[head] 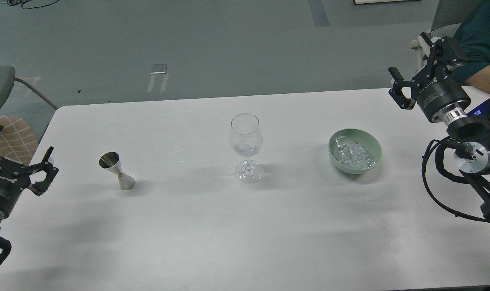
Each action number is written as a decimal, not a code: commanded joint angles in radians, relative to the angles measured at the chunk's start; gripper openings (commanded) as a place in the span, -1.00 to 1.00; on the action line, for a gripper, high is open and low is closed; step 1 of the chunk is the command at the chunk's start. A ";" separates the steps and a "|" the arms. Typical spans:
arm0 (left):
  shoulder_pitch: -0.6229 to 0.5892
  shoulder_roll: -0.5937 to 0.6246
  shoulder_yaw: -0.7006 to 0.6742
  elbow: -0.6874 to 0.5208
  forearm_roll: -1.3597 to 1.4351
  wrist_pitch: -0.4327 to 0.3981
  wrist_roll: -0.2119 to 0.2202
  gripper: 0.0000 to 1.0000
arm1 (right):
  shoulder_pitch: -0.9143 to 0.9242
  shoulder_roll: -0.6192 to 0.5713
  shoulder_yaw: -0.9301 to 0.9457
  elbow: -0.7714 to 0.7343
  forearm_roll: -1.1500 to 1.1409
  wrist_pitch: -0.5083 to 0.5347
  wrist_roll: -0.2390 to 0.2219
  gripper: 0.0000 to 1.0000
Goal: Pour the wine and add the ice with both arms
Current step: 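Open the left gripper, release the jigger, and raise the left arm away, then reach the right gripper into the green bowl and grasp ice cubes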
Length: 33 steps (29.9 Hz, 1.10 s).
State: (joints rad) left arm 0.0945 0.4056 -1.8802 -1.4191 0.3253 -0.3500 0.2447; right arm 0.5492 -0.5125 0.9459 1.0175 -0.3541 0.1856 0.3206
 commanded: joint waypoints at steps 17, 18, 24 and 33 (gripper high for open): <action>-0.582 0.044 0.279 0.114 0.383 -0.081 -0.031 0.96 | -0.029 -0.354 -0.085 0.265 -0.926 -0.002 0.012 1.00; -0.593 0.041 0.297 0.117 0.383 -0.077 -0.033 0.96 | -0.029 -0.353 -0.085 0.268 -1.009 -0.003 0.015 1.00; -0.593 -0.005 0.334 0.115 0.451 -0.076 -0.033 0.96 | -0.069 -0.325 -0.102 0.260 -1.369 -0.024 0.015 1.00; -0.585 -0.028 0.340 0.109 0.457 -0.083 -0.031 0.96 | -0.054 -0.281 -0.203 0.193 -1.597 -0.037 0.023 1.00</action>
State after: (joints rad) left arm -0.4913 0.3835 -1.5447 -1.3093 0.7810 -0.4317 0.2111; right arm 0.4815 -0.8086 0.7752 1.2377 -1.9271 0.1491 0.3429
